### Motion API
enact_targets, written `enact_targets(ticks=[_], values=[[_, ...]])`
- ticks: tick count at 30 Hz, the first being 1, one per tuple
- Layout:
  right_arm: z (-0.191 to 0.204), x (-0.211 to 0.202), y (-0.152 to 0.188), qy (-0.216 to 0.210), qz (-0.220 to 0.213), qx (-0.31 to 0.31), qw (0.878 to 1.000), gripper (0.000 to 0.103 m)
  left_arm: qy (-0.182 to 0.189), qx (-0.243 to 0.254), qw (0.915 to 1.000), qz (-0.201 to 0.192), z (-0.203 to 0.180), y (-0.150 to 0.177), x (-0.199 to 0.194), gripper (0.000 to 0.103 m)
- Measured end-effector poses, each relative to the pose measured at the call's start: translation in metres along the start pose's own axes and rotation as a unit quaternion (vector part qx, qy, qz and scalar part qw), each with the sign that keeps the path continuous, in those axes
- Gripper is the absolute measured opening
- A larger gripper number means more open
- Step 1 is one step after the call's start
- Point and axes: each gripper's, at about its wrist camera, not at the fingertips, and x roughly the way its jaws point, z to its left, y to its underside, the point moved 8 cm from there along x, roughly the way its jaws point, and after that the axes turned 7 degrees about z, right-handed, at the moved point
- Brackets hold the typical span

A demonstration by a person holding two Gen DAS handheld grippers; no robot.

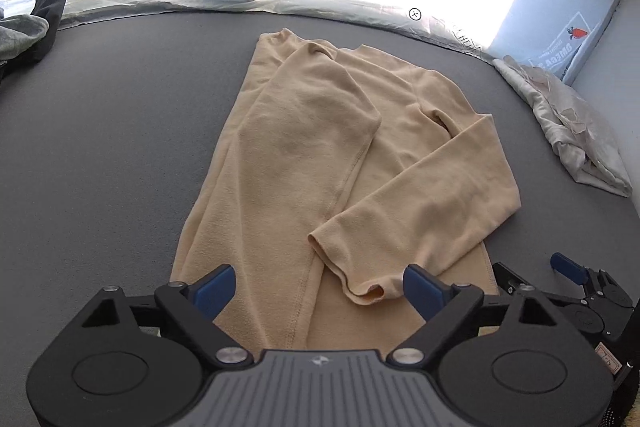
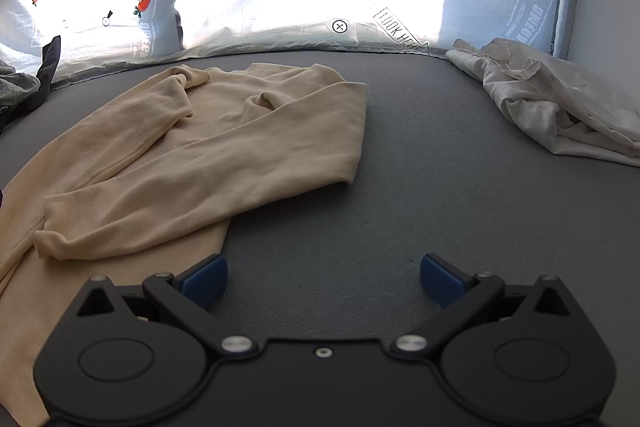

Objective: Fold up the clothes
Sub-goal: 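Move the left tool to the cuff of the beige long-sleeve shirt, then grasp the sleeve cuff with the left tool, pull it straight out, open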

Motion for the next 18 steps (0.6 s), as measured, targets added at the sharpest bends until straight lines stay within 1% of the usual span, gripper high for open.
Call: enact_targets(ticks=[1,5,7,9,12,14,16,18], values=[[0.000,0.000,0.000,0.000,0.000,0.000,1.000,0.103,0.008,0.011,0.9999,-0.002,-0.004,-0.003,0.003,0.069],[0.000,0.000,0.000,0.000,0.000,-0.001,1.000,0.103,0.019,0.036,0.9992,-0.005,-0.010,-0.014,0.019,0.052],[0.000,0.000,-0.001,0.000,0.000,-0.001,1.000,0.103,0.023,0.045,0.9987,0.000,-0.012,-0.017,0.026,0.050],[0.000,0.000,0.000,0.000,0.000,-0.001,1.000,0.103,0.020,0.060,0.9979,0.013,-0.013,-0.018,0.037,0.050],[0.000,0.000,-0.001,0.000,0.000,-0.001,1.000,0.103,-0.010,0.088,0.9958,0.025,-0.013,-0.017,0.050,0.051],[0.000,0.000,-0.001,0.000,0.000,-0.002,1.000,0.103,-0.015,0.105,0.9942,0.016,-0.014,-0.017,0.053,0.051],[0.000,0.001,-0.001,0.000,0.000,-0.002,1.000,0.103,-0.004,0.119,0.9928,0.010,-0.016,-0.016,0.054,0.049],[0.000,0.000,-0.001,0.000,0.000,-0.001,1.000,0.103,0.014,0.131,0.9913,0.007,-0.019,-0.014,0.053,0.022]])
